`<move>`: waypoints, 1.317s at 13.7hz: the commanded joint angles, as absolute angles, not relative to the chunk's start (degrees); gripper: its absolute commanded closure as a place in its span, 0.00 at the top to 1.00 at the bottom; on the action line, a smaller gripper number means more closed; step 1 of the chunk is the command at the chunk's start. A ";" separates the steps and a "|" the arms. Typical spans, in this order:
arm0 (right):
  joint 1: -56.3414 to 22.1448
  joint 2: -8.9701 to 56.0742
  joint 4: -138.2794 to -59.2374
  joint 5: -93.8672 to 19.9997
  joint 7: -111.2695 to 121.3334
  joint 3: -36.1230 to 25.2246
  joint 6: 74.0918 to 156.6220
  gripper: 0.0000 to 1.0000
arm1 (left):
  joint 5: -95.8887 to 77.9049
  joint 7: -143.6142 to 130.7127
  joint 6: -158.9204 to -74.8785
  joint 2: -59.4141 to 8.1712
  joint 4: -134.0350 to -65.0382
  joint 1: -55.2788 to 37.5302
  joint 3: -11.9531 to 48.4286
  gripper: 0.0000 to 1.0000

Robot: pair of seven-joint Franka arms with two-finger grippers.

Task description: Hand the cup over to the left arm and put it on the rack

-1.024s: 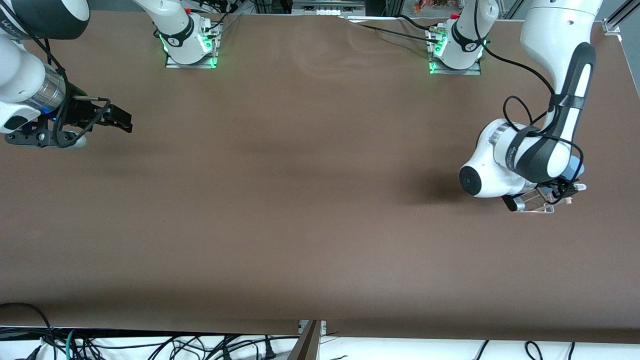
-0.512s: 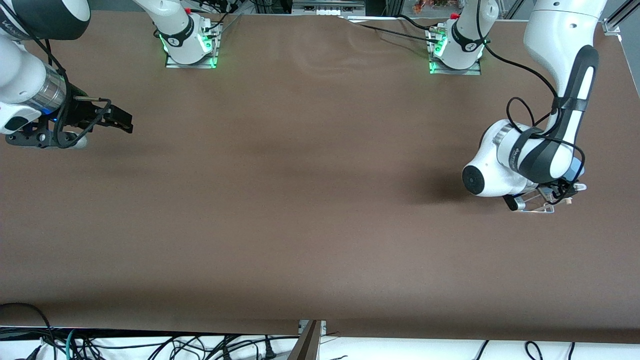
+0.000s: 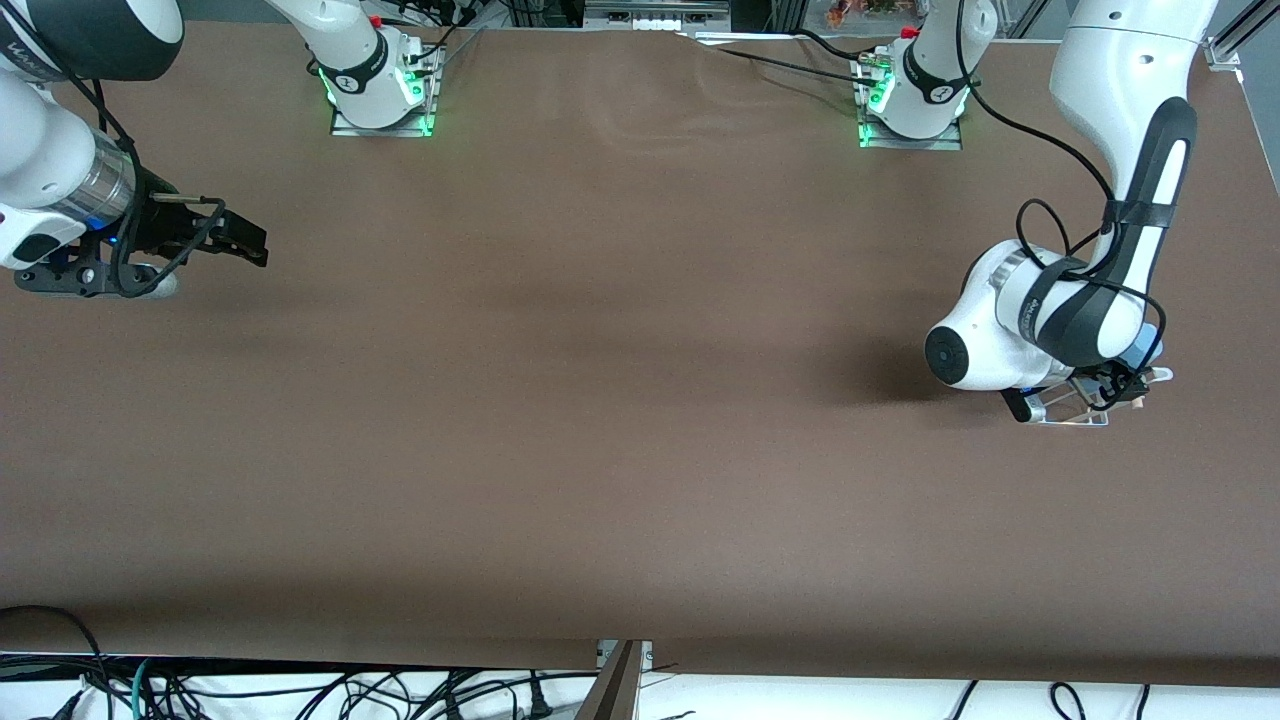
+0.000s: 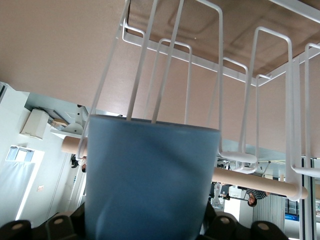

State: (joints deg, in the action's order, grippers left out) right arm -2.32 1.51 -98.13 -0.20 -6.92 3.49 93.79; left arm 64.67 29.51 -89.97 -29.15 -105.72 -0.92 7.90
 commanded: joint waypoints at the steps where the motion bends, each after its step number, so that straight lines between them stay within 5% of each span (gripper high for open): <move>1: -2.37 1.93 -96.86 0.09 -8.87 3.78 93.08 0.99 | 66.53 27.42 -90.44 -28.39 -106.61 -0.44 8.26 1.00; 11: -3.08 1.93 -96.86 0.09 -8.96 3.78 92.99 0.99 | 33.53 26.46 -88.07 -25.84 -92.13 1.66 8.17 1.00; 18: -3.25 1.93 -96.86 0.09 -9.05 3.78 93.08 0.99 | 10.05 18.56 -88.68 -17.77 -85.78 1.94 8.53 1.00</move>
State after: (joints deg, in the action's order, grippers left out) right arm -2.88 1.57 -98.08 -0.20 -8.23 3.72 93.79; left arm 15.27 21.05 -89.05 -20.94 -86.47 2.26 8.26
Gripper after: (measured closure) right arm 0.013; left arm 0.000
